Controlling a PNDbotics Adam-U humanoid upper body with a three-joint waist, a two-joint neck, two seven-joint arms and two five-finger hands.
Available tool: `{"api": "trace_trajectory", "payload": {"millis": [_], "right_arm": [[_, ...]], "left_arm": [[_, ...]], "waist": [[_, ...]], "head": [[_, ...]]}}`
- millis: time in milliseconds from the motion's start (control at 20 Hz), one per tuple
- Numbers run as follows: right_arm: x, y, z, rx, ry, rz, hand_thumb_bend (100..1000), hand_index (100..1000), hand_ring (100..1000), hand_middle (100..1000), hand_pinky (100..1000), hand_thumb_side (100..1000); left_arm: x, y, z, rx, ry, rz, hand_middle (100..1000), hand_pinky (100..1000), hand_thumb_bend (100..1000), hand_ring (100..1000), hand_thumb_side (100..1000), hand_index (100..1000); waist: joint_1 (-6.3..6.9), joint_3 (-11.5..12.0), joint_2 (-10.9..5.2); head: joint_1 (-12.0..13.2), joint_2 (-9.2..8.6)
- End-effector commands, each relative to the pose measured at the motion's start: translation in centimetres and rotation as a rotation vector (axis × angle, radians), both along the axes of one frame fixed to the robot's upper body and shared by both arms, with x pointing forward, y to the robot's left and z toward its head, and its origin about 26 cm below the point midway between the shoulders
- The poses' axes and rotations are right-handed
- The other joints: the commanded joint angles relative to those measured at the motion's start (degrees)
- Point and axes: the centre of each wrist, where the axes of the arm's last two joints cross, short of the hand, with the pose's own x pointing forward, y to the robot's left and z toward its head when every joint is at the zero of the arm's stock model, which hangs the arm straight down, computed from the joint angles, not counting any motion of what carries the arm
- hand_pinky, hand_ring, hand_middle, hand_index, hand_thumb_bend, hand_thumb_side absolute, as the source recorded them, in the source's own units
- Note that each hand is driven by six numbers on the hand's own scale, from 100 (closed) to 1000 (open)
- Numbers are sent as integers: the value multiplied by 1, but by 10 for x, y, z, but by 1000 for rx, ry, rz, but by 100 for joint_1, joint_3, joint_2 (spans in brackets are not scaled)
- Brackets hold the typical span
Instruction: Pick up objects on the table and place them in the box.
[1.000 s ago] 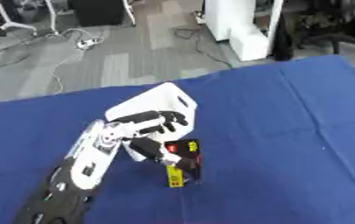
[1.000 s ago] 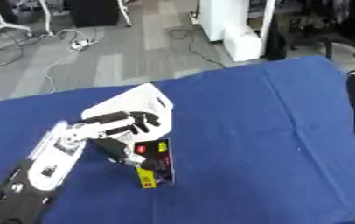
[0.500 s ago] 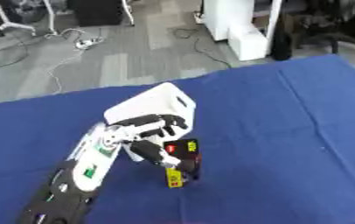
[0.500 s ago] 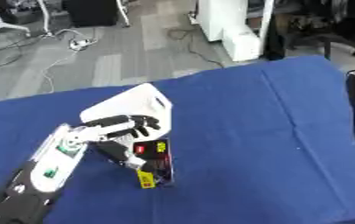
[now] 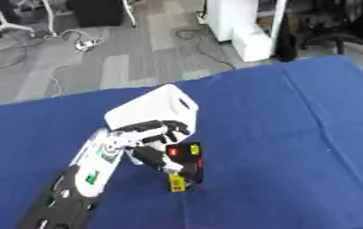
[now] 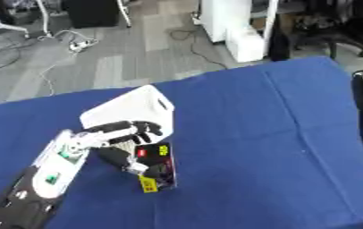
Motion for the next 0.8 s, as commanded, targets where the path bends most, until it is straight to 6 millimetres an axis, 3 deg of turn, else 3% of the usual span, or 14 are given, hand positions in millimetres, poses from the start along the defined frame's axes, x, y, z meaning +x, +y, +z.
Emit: {"api": "trace_trajectory", "payload": {"millis": [50,800], "right_arm": [[0,-1,11,-25,-30,6,100,378,284,247,167,1000],[0,-1,12,-26,-31,9,100,378,284,247,167,1000]], "left_arm": [[2,0,5,0,-17,-2,1000,796,697,848,651,944],[6,1,-1,33,-3,14,1000,803,705,853,577,953]], "waist": [[-26,-11,-36],[-23,-26,-37]], "head": [[-44,-66],[-64,-69]]}}
